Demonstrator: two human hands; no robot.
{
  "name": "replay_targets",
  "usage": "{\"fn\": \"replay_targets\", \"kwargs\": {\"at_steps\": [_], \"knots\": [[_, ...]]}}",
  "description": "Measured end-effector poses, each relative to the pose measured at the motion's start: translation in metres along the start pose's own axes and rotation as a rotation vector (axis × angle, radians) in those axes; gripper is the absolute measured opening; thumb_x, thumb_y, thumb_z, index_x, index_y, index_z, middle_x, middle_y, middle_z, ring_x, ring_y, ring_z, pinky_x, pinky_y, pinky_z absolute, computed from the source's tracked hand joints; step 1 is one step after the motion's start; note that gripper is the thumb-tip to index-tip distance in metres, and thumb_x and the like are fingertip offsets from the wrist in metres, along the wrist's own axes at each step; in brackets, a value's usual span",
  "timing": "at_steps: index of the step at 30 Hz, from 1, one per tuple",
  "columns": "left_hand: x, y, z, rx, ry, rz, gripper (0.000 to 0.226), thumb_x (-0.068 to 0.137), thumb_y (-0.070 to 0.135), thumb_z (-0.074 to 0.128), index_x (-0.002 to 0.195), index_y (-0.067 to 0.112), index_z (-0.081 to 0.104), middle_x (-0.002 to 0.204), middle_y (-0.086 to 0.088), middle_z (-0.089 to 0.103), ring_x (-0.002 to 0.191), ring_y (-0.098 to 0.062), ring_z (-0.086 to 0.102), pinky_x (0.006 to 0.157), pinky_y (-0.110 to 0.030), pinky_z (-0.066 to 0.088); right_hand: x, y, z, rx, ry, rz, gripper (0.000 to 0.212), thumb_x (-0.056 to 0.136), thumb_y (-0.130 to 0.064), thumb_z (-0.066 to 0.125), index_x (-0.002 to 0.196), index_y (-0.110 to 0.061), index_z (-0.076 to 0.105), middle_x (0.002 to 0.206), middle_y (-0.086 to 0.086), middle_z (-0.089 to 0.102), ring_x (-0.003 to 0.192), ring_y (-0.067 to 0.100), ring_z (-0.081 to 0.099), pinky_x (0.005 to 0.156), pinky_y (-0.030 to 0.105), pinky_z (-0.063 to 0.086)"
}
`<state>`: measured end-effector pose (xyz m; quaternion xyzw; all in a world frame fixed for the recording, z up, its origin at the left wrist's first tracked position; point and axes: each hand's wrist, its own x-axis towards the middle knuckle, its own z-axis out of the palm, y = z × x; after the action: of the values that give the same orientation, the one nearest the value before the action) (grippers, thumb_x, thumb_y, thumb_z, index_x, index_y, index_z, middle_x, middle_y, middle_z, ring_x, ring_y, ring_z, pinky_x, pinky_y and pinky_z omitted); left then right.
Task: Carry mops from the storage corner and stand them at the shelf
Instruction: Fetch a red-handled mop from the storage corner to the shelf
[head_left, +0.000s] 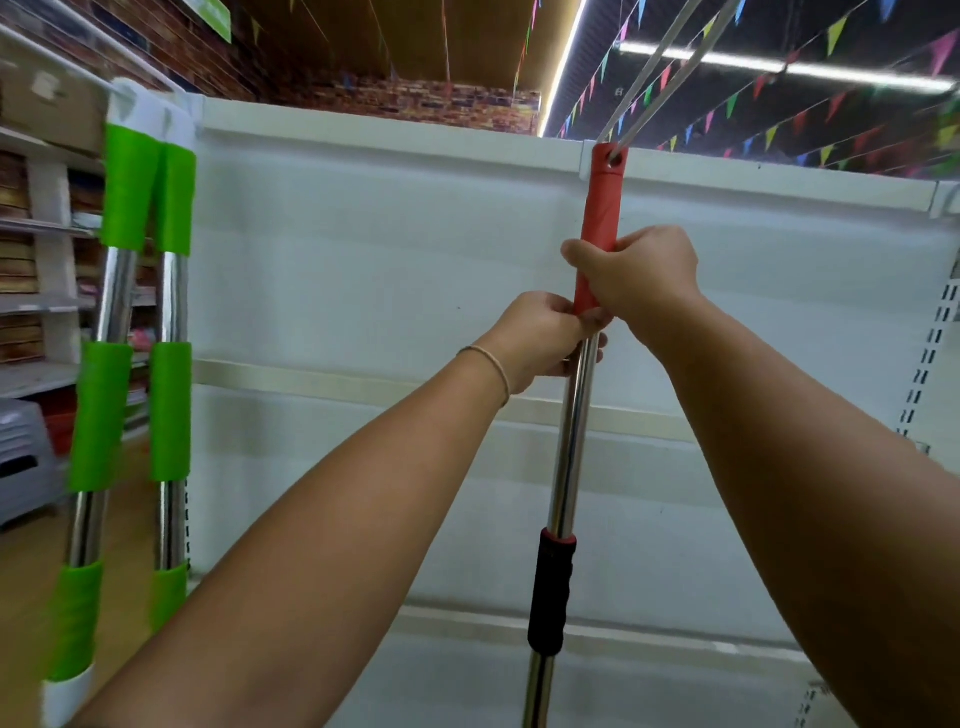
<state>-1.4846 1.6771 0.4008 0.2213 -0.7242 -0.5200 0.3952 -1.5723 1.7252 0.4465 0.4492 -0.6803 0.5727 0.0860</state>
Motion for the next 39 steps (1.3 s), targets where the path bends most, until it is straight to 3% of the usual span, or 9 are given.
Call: {"fn": "replay_targets", "kwargs": {"at_steps": [5, 8, 12, 17, 20, 24, 28, 36, 39], "knots": [[-0.008, -0.006, 0.008, 0.004, 0.077, 0.011, 0.02, 0.095, 0.029, 0.06, 0.098, 0.01, 0.062, 0.099, -0.011, 0.072, 0.083, -0.02, 0.071, 0.074, -0.03, 0.058, 0.002, -0.001, -0.005, -0.029, -0.044, 0.013, 0.039, 0.082, -0.046, 0.075, 0.097, -0.01, 0.065, 0.084, 0.003, 0.069, 0.074, 0.018, 0.071, 0.076, 0.037, 0.061], [-0.023, -0.016, 0.011, 0.014, 0.115, 0.005, 0.02, 0.097, 0.018, 0.058, 0.111, 0.004, 0.064, 0.103, -0.013, 0.07, 0.09, -0.024, 0.069, 0.089, -0.037, 0.057, 0.002, 0.0, -0.007, -0.017, -0.076, 0.025, 0.046, 0.082, -0.048, 0.075, 0.105, -0.011, 0.061, 0.09, 0.005, 0.068, 0.075, 0.018, 0.07, 0.072, 0.034, 0.06], [-0.057, -0.03, -0.007, -0.01, 0.116, -0.126, 0.017, 0.096, 0.008, 0.058, 0.108, -0.001, 0.066, 0.102, -0.016, 0.071, 0.089, -0.028, 0.071, 0.078, -0.037, 0.061, -0.007, 0.006, -0.011, -0.057, -0.131, 0.01, 0.042, 0.085, -0.046, 0.073, 0.104, -0.011, 0.062, 0.091, 0.005, 0.068, 0.072, 0.018, 0.069, 0.062, 0.031, 0.057], [-0.109, -0.038, -0.039, 0.303, 0.186, -0.164, 0.016, 0.098, 0.015, 0.054, 0.094, 0.004, 0.066, 0.092, -0.009, 0.071, 0.082, -0.022, 0.069, 0.077, -0.036, 0.059, -0.061, 0.03, -0.002, -0.073, 0.024, -0.229, 0.016, 0.088, -0.022, 0.056, 0.097, -0.012, 0.065, 0.084, 0.003, 0.064, 0.077, 0.022, 0.059, 0.064, 0.025, 0.042], [-0.148, -0.032, -0.06, 0.669, 0.268, -0.132, 0.02, 0.096, 0.021, 0.056, 0.101, 0.007, 0.07, 0.096, -0.006, 0.072, 0.084, -0.018, 0.067, 0.074, -0.029, 0.053, -0.104, 0.028, 0.017, 0.044, -0.055, -0.321, 0.037, 0.089, -0.024, 0.054, 0.124, -0.016, 0.063, 0.097, 0.001, 0.067, 0.096, 0.017, 0.059, 0.082, 0.02, 0.034], [-0.199, -0.024, -0.093, 1.132, 0.359, -0.119, 0.03, 0.096, 0.029, 0.056, 0.119, 0.013, 0.067, 0.121, -0.004, 0.067, 0.108, -0.019, 0.062, 0.085, -0.022, 0.042, -0.15, 0.009, 0.052, 0.081, -0.241, -0.392, 0.044, 0.09, -0.028, 0.057, 0.132, -0.016, 0.06, 0.107, 0.005, 0.068, 0.097, 0.015, 0.058, 0.082, 0.022, 0.035], [-0.249, -0.024, -0.134, 1.198, 0.404, -0.22, 0.044, 0.096, 0.033, 0.057, 0.135, 0.014, 0.054, 0.139, -0.006, 0.056, 0.122, -0.022, 0.056, 0.097, -0.026, 0.041, -0.193, -0.021, 0.084, 0.09, -0.397, -0.456, 0.043, 0.091, -0.029, 0.057, 0.132, -0.017, 0.059, 0.114, 0.005, 0.065, 0.104, 0.017, 0.058, 0.081, 0.021, 0.032], [-0.367, -0.016, -0.234, 1.243, 0.533, -0.384, 0.048, 0.097, 0.039, 0.055, 0.138, 0.015, 0.048, 0.137, -0.009, 0.054, 0.121, -0.025, 0.055, 0.09, -0.029, 0.043, -0.284, -0.112, 0.15, 0.158, -0.553, -0.554, 0.045, 0.09, -0.026, 0.058, 0.134, -0.015, 0.058, 0.112, 0.009, 0.067, 0.107, 0.028, 0.059, 0.086, 0.033, 0.045], [-0.413, -0.011, -0.28, 1.287, 0.552, -0.459, 0.053, 0.098, 0.041, 0.052, 0.144, 0.017, 0.041, 0.148, -0.006, 0.045, 0.131, -0.026, 0.047, 0.102, -0.033, 0.039, -0.323, -0.15, 0.176, 0.18, -0.6, -0.562, 0.044, 0.09, -0.027, 0.058, 0.133, -0.014, 0.059, 0.11, 0.011, 0.066, 0.102, 0.03, 0.061, 0.085, 0.036, 0.05]]}}
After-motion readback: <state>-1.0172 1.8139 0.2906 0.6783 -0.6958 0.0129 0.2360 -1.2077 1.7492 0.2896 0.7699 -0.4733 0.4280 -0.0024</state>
